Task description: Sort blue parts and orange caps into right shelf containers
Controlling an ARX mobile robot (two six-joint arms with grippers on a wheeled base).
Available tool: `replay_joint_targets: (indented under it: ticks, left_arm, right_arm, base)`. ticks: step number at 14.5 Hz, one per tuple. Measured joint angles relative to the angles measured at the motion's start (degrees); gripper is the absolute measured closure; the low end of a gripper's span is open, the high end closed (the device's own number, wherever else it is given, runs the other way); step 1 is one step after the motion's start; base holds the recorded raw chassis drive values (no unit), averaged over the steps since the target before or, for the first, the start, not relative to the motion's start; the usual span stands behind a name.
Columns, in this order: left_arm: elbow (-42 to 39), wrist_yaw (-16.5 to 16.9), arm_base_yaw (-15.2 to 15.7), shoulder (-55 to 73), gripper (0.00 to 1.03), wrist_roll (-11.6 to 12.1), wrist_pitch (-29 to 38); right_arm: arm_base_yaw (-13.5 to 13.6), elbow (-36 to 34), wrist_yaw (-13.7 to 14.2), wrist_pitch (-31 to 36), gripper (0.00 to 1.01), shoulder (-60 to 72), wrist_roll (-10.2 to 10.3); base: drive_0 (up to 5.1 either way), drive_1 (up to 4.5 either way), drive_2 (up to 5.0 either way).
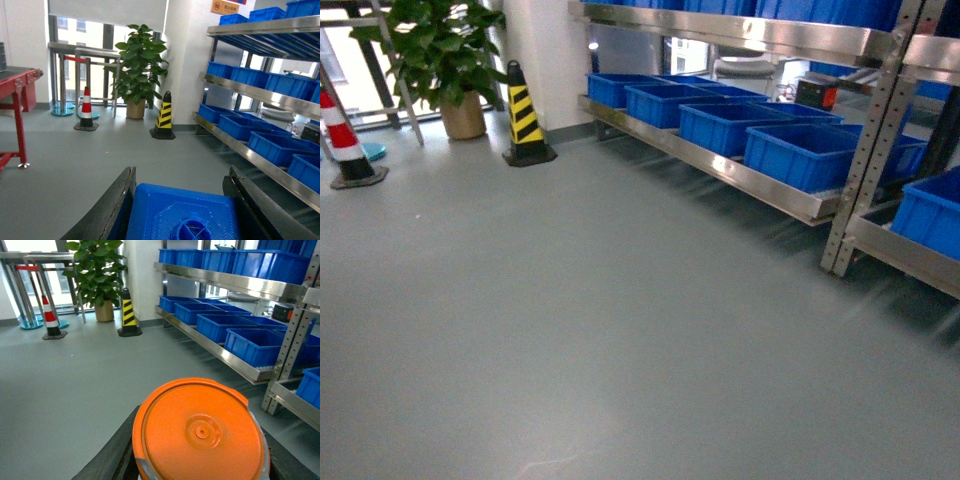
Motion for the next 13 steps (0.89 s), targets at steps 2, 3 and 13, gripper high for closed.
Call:
replay_joint_targets:
  ticks: [2,3,13]
  left_arm:
    - [0.0,0.02,0.0,0.0,0.56,0.0,-0.02]
    - [0.0,0.02,0.0,0.0,0.56,0.0,-0.02]
    - [0.0,0.15,0.0,0.0,0.56,0.0,0.02]
  right_arm:
    - [0.0,0.0,0.0,0.0,0.57,0.0,0.0]
    - [0.0,0.0,0.0,-0.02,0.57,0.0,0.0]
    - [0.0,0.0,0.02,0.0,0.57,0.0,0.0]
  base:
    - [-1.5,-1.48,-1.5]
    - [-1.6,-1.56,-1.6]
    - [-1.6,-1.62,-1.6]
